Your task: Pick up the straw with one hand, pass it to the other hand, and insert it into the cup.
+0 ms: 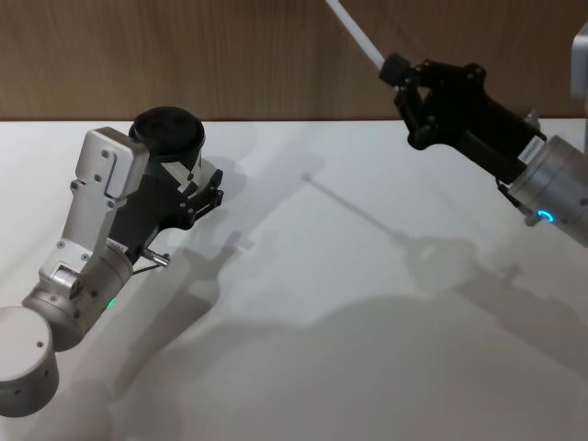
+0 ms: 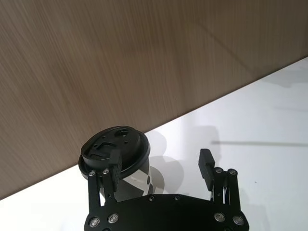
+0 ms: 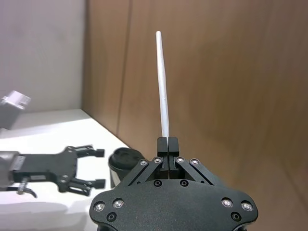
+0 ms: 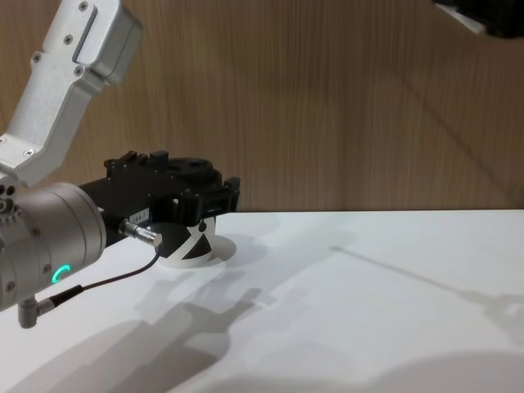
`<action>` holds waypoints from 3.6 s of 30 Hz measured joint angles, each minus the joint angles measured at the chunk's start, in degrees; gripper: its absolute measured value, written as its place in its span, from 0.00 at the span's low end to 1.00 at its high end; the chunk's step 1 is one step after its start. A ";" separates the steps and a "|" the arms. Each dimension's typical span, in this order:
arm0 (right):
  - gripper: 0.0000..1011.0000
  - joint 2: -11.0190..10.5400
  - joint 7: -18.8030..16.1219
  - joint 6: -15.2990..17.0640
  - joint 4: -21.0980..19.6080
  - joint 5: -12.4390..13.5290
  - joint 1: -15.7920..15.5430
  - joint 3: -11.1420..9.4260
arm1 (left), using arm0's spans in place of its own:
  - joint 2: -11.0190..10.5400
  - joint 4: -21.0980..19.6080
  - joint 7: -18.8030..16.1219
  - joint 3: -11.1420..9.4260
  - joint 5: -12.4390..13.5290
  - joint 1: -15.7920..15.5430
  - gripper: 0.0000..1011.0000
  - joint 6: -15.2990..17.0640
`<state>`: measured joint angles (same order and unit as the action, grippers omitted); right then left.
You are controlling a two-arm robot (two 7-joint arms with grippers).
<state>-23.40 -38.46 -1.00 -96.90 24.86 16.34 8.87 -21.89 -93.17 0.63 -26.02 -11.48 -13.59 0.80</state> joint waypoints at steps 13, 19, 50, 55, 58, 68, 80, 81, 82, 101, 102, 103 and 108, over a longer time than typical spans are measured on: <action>0.01 1.39 -8.54 -1.05 3.81 3.42 7.23 5.51 | 0.00 0.00 0.00 0.00 0.00 0.00 0.99 0.00; 0.01 3.49 -10.87 -0.64 5.82 4.85 10.34 8.30 | 0.00 0.00 0.00 0.00 0.00 0.00 0.99 0.00; 0.01 7.59 -12.34 1.33 8.82 7.55 15.09 12.39 | -0.43 -5.48 5.78 6.34 -10.41 2.74 0.99 0.23; 0.01 7.73 -12.38 1.39 8.92 7.64 15.24 12.54 | -0.87 -7.50 9.00 9.01 -15.17 3.98 0.99 0.16; 0.01 7.78 -12.40 1.41 8.95 7.68 15.30 12.58 | -1.21 -8.54 11.13 10.61 -18.06 4.76 0.99 -0.10; 0.01 7.87 -12.44 1.49 9.01 7.74 15.42 12.68 | -2.21 -10.88 19.83 15.28 -28.76 7.16 0.99 -1.94; 0.01 7.94 -12.45 1.49 9.07 7.79 15.48 12.75 | -2.58 -10.27 30.85 18.66 -39.74 7.86 0.99 -4.01; 0.01 7.94 -12.45 1.49 9.07 7.79 15.48 12.75 | -2.58 -9.98 31.58 18.79 -40.32 7.74 0.99 -4.16; 0.01 7.95 -12.45 1.49 9.07 7.79 15.49 12.75 | -2.57 -9.73 32.29 18.89 -40.85 7.62 0.99 -4.30; 0.01 7.96 -12.45 1.49 9.07 7.79 15.52 12.75 | -0.95 -0.46 50.20 18.19 -53.27 1.68 0.99 -5.38; 0.01 7.96 -12.45 1.49 9.07 7.79 15.52 12.75 | -0.95 -0.46 50.20 18.19 -53.27 1.68 0.99 -5.38; 0.01 7.96 -12.44 1.49 9.07 7.79 15.53 12.75 | -0.67 0.41 51.32 17.80 -54.09 0.91 0.99 -5.13; 0.01 7.96 -12.45 1.49 9.07 7.78 15.52 12.75 | -0.08 1.99 52.80 16.92 -55.46 -0.58 0.99 -4.58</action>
<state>-15.44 -50.91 0.49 -87.83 32.64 31.86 21.62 -21.98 -91.19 53.43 -9.10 -66.94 -14.16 -3.78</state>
